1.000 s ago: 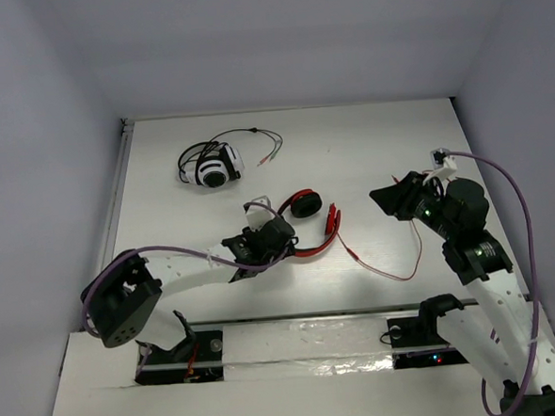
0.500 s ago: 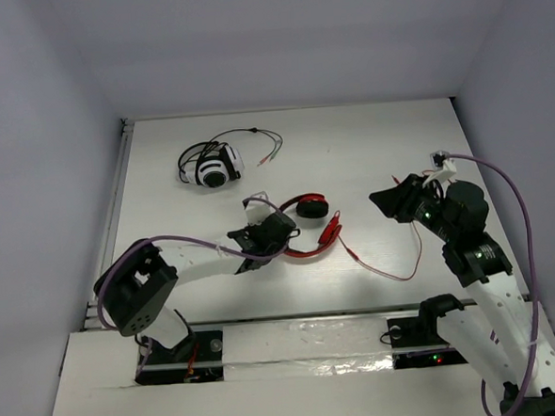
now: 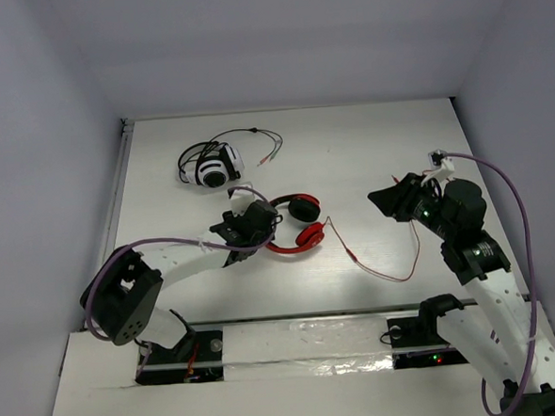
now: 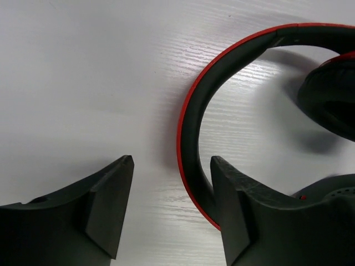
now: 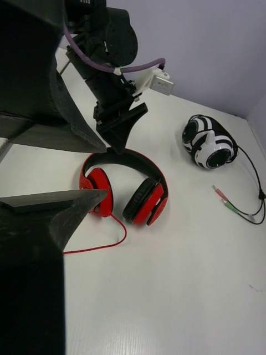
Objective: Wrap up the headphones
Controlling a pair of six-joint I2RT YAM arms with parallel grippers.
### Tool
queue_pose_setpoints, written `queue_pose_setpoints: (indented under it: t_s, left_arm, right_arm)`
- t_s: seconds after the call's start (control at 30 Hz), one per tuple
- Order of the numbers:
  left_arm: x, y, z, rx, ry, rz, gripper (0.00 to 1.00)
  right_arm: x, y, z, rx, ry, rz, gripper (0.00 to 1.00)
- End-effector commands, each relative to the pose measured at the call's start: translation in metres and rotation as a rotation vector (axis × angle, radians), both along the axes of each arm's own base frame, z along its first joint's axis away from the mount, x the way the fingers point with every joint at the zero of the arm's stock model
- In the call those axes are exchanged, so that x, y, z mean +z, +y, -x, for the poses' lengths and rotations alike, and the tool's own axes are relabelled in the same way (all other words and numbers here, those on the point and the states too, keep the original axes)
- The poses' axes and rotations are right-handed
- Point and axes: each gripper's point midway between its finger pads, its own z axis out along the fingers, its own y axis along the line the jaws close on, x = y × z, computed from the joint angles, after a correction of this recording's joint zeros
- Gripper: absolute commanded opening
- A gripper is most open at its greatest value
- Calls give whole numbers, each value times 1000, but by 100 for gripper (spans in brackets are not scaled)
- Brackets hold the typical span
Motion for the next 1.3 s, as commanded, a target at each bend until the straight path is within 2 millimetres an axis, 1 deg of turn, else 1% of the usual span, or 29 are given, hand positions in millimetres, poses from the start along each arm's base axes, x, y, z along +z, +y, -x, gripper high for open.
queue_pose_setpoints:
  t_s: [0.0,0.07,0.1,0.17,0.2,0.27,0.3,0.37,0.4,0.5,0.53,0.57,0.63,0.67,0.73,0.77,0.83,0.93,0.97,1.0,1.07,1.1,1.13,1.17,1.2,1.23,1.27]
  left_arm:
    - [1,-3,-1,-56,-14,-21,56]
    - [2,-7,-7,-65,-16,-17,57]
    - [-3,-7,-8,-70,-9,-29,57]
    - [-4,-11,-13,-75,-10,-15,57]
    - [-10,-9,-15,-75,2,-22,57]
    - [-9,-15,-20,-94,-7,6,57]
    - [-13,-17,-20,-106,1,2,57]
    - [-15,-22,-23,-124,7,0,57]
    - [-20,-22,-23,-127,19,-11,57]
    - [-27,-25,-25,-136,29,-18,55]
    - [-28,-26,-25,-135,31,-21,53]
    - [-30,-26,-26,-134,34,-24,49]
    - [-35,-26,-26,-134,43,-32,47]
    - [-37,-26,-27,-133,43,-34,43]
    - [-39,-28,-28,-135,45,-35,39]
    - [-39,-29,-30,-136,41,-33,35]
    - [-42,-25,-34,-121,39,-46,30]
    - [-41,-26,-36,-114,24,-38,10]
    - [-38,-27,-39,-112,-3,-25,0]
    - [-35,-27,-41,-104,-13,-20,0]
    - [-21,-26,-47,-93,-44,-9,0]
    - [-15,-26,-49,-98,-56,-10,0]
    - [3,-28,-52,-106,-91,3,0]
    - [16,-27,-56,-121,-100,-8,0]
    - [37,-25,-61,-121,-131,8,0]
    - [50,-27,-62,-137,-148,15,0]
    - [68,-29,-64,-153,-164,11,0]
  right_arm:
    - [12,5,-3,19,-58,-21,38]
    - [12,5,-5,18,-57,-19,38]
    - [11,8,-4,30,-51,-18,35]
    - [11,8,-5,27,-53,-18,33]
    - [12,7,-5,26,-54,-17,31]
    - [10,7,-6,23,-50,-14,30]
    - [10,7,-6,21,-52,-14,30]
    - [9,7,-6,23,-47,-13,30]
    - [10,7,-7,21,-52,-14,30]
    - [9,7,-7,20,-50,-13,30]
    - [8,7,-8,20,-47,-13,30]
    - [9,7,-8,18,-50,-14,30]
    - [9,6,-8,13,-52,-15,31]
    - [9,6,-8,11,-53,-18,31]
    - [8,6,-8,12,-51,-19,31]
    - [8,6,-8,12,-50,-24,31]
    - [8,6,-9,12,-52,-24,31]
    - [5,9,-8,22,-47,-26,31]
    - [3,10,-8,24,-42,-27,31]
    - [3,10,-9,26,-47,-29,31]
    - [1,15,-8,60,-53,-34,30]
    - [-4,19,-7,81,-44,-42,24]
    - [-2,26,-5,127,-56,-59,18]
    - [-5,31,-4,151,-46,-66,14]
    - [-4,33,-6,155,-53,-79,0]
    - [-4,36,-8,156,-70,-83,0]
    - [-7,39,-10,163,-65,-80,0]
